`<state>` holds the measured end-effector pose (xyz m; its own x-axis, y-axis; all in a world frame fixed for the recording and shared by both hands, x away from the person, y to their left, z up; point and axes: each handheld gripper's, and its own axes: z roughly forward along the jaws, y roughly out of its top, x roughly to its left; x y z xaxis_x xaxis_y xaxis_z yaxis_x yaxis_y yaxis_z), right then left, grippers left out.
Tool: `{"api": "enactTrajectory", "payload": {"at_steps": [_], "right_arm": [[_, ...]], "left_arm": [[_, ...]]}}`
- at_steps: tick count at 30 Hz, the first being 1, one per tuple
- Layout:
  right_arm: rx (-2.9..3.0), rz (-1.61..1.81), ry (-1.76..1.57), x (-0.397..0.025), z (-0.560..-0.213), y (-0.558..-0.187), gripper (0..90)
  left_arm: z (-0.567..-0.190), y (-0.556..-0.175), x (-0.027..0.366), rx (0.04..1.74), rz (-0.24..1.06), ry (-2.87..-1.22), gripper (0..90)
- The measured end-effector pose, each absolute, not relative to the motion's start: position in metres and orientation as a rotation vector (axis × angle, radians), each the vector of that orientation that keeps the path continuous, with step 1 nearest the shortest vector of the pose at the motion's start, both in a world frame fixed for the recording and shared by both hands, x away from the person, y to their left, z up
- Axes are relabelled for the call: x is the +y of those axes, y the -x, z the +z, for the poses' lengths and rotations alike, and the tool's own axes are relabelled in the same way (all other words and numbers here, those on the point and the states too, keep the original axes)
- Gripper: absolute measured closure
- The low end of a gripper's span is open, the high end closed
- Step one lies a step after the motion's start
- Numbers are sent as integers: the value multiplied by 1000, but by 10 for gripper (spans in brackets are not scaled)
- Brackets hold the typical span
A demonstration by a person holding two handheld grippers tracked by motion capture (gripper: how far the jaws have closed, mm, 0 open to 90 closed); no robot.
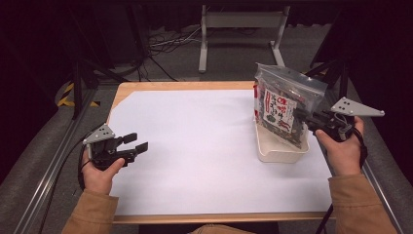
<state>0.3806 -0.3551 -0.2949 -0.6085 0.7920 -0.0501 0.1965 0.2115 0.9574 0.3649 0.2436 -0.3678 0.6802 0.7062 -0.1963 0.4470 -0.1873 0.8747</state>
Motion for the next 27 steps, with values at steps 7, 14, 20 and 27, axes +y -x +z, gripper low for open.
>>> {"api": "enactTrajectory", "payload": {"at_steps": [7, 14, 20, 27], "right_arm": [[1973, 1385, -929, -355, -309, -382, 760], [1974, 1388, -958, -359, -321, -381, 756], [1996, 1346, -999, -363, -328, -381, 752], [1999, 1342, -1049, -368, -334, -382, 749]], "left_arm": [[-368, -365, 243, 912, 305, -1830, 380], [-369, -366, 243, 910, 303, -1834, 379], [-369, -366, 242, 907, 299, -1841, 376], [-370, -367, 241, 913, 288, -1839, 372]]}}
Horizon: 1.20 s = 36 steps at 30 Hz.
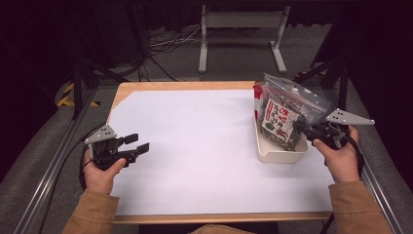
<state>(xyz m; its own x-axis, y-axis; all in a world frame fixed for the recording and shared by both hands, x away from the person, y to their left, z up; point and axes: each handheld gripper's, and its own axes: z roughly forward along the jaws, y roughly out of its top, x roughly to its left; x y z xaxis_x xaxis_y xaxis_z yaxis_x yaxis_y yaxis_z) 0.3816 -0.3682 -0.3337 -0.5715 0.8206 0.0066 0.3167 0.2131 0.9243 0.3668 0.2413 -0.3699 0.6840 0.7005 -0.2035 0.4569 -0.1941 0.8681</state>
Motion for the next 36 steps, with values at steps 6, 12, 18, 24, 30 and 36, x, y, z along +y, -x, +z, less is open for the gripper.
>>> {"api": "enactTrajectory", "payload": {"at_steps": [6, 12, 18, 24, 30, 36], "right_arm": [[1994, 1336, -1097, -374, -335, -384, 734], [1980, 1355, -1096, -373, -334, -382, 654], [1945, 1409, -1082, -371, -332, -373, 507], [1933, 1419, -1077, -374, -328, -357, 426], [1932, 1408, -1081, -375, -325, -342, 409], [1951, 1405, -1070, -371, -324, -324, 410]], "left_arm": [[-370, -367, 243, 917, 283, -1835, 369], [-370, -367, 243, 914, 281, -1840, 367], [-371, -366, 242, 906, 278, -1847, 363], [-368, -361, 244, 892, 277, -1842, 353], [-367, -355, 244, 874, 277, -1854, 343], [-368, -349, 241, 850, 267, -1875, 336]]}}
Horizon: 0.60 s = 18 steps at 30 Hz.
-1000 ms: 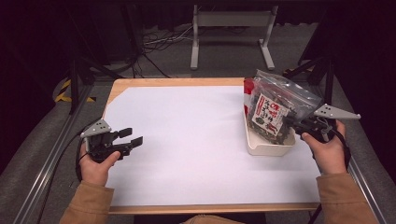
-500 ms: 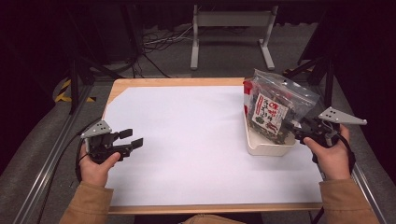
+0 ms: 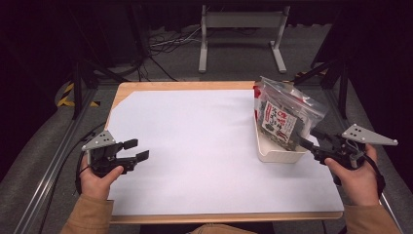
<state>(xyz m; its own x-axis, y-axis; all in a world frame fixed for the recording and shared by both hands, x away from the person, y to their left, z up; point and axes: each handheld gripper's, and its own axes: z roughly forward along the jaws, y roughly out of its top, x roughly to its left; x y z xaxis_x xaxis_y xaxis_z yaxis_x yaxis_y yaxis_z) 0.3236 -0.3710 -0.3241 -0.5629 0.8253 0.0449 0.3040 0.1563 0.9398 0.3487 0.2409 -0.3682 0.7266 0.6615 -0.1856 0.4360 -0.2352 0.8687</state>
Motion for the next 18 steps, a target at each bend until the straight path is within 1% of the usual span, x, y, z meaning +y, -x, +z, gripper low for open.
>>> {"api": "enactTrajectory", "payload": {"at_steps": [9, 18], "right_arm": [[1994, 1416, -1070, -359, -335, -299, 410], [2054, 1447, -1027, -345, -353, -291, 410]], "left_arm": [[-370, -341, 241, 824, 263, -1899, 329], [-373, -336, 244, 801, 259, -1907, 327]]}}
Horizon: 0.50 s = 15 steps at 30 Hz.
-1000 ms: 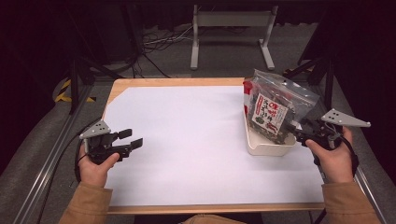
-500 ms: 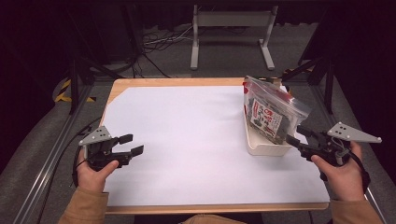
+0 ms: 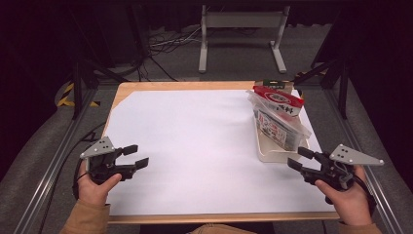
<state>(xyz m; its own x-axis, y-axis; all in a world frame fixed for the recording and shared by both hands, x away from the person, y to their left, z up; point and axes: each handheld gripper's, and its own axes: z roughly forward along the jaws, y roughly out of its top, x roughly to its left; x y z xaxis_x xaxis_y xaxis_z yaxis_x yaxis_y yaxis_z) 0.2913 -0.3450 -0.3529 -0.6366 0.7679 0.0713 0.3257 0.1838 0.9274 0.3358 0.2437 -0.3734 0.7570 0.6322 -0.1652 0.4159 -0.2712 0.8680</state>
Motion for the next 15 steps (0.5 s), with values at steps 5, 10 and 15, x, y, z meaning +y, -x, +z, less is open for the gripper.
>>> {"api": "enactTrajectory", "payload": {"at_steps": [5, 10, 15], "right_arm": [[2113, 1475, -970, -331, -365, -290, 410], [2140, 1519, -904, -321, -374, -294, 400], [2156, 1561, -877, -316, -388, -301, 380]], "left_arm": [[-375, -332, 243, 766, 254, -1918, 325], [-377, -330, 241, 725, 248, -1930, 323], [-379, -329, 241, 714, 239, -1934, 320]]}}
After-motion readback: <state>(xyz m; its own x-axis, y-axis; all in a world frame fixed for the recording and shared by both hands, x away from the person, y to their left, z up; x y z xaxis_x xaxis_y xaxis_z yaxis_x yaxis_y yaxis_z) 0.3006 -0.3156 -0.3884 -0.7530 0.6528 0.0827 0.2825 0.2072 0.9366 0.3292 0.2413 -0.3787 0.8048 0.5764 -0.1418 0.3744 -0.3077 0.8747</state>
